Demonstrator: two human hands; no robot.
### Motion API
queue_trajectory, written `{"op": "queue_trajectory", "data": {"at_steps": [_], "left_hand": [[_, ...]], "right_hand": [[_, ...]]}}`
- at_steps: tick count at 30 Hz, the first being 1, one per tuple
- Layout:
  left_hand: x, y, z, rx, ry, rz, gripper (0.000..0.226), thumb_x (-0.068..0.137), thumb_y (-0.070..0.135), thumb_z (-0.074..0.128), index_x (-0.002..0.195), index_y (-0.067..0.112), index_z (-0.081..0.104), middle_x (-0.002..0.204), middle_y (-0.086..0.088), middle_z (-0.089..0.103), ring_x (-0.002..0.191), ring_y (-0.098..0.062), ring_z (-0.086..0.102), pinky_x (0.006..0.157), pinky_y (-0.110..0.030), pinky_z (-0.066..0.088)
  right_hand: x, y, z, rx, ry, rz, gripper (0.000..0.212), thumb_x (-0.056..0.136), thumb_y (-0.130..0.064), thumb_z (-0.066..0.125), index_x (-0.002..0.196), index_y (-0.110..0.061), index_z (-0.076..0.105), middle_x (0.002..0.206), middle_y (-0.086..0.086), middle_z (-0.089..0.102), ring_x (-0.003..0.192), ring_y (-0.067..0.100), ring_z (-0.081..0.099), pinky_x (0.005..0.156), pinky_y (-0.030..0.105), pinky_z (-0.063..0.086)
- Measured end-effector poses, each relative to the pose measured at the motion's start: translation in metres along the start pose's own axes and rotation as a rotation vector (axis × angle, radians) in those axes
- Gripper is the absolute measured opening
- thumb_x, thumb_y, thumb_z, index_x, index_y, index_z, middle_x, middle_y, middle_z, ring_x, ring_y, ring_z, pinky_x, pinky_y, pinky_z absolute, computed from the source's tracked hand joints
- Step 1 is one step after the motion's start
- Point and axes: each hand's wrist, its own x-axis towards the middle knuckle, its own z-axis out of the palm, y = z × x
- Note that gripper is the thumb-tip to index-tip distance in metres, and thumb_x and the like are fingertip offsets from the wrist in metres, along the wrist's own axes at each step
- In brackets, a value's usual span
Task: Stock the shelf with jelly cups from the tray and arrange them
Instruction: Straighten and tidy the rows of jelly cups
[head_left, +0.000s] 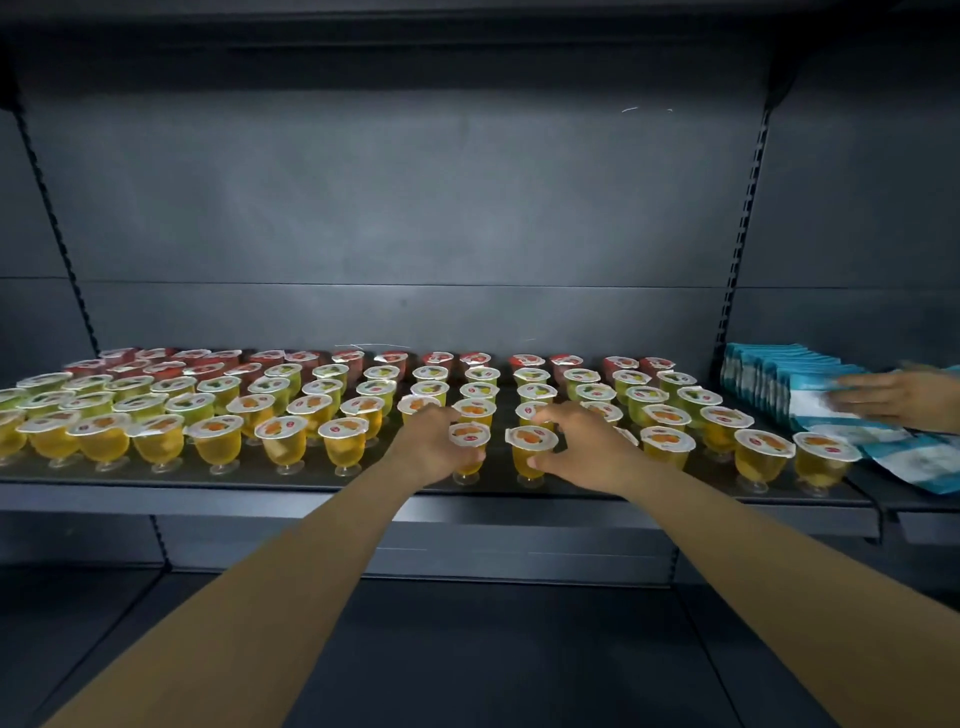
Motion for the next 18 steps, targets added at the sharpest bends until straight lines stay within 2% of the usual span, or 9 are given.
{"op": "queue_trajectory", "data": {"at_steps": [2,5,8,12,18], "left_hand": [[0.006,-0.005,0.007,-0.072,0.002,0.0,0.053,0.083,0.033,0.069,0.13,0.014,0.053,0.133,-0.005,0.053,0.121,-0.022,0.049,0.095,-0.029,0.042],[0.008,-0.014,0.021,-0.272,0.073,-0.03,0.032,0.081,0.026,0.071,0.108,0.011,0.062,0.113,-0.005,0.065,0.106,-0.022,0.059,0.083,-0.028,0.045],[0.005,-0.023,0.027,-0.417,0.18,-0.099,0.044,0.08,0.023,0.071,0.12,0.008,0.059,0.121,-0.006,0.061,0.11,-0.022,0.056,0.086,-0.028,0.044],[0.004,-0.036,0.022,-0.399,0.239,-0.039,0.029,0.084,0.016,0.066,0.11,0.003,0.064,0.117,-0.009,0.06,0.101,-0.017,0.053,0.078,-0.021,0.036],[0.009,-0.057,0.017,-0.33,0.267,0.045,0.029,0.082,0.016,0.066,0.109,0.006,0.066,0.117,-0.007,0.057,0.102,-0.018,0.054,0.078,-0.024,0.041]], "right_hand": [[0.006,-0.001,0.008,0.032,0.014,0.012,0.046,0.086,-0.025,0.067,0.129,-0.018,0.054,0.131,0.002,0.053,0.114,0.017,0.051,0.086,0.025,0.044],[0.01,-0.001,0.024,0.094,0.109,0.064,0.032,0.086,-0.02,0.068,0.117,-0.018,0.062,0.125,0.002,0.055,0.108,0.016,0.052,0.084,0.024,0.043],[0.014,-0.004,0.04,0.215,0.212,0.118,0.031,0.085,-0.02,0.069,0.115,-0.02,0.063,0.127,-0.001,0.053,0.109,0.015,0.052,0.082,0.02,0.04],[0.019,-0.018,0.063,0.336,0.282,0.088,0.027,0.086,-0.018,0.067,0.113,-0.02,0.062,0.118,-0.006,0.052,0.101,0.008,0.05,0.072,0.008,0.038],[0.029,-0.034,0.096,0.499,0.363,0.015,0.028,0.085,-0.015,0.069,0.112,-0.02,0.064,0.117,-0.009,0.052,0.107,0.004,0.052,0.073,0.002,0.041]]}}
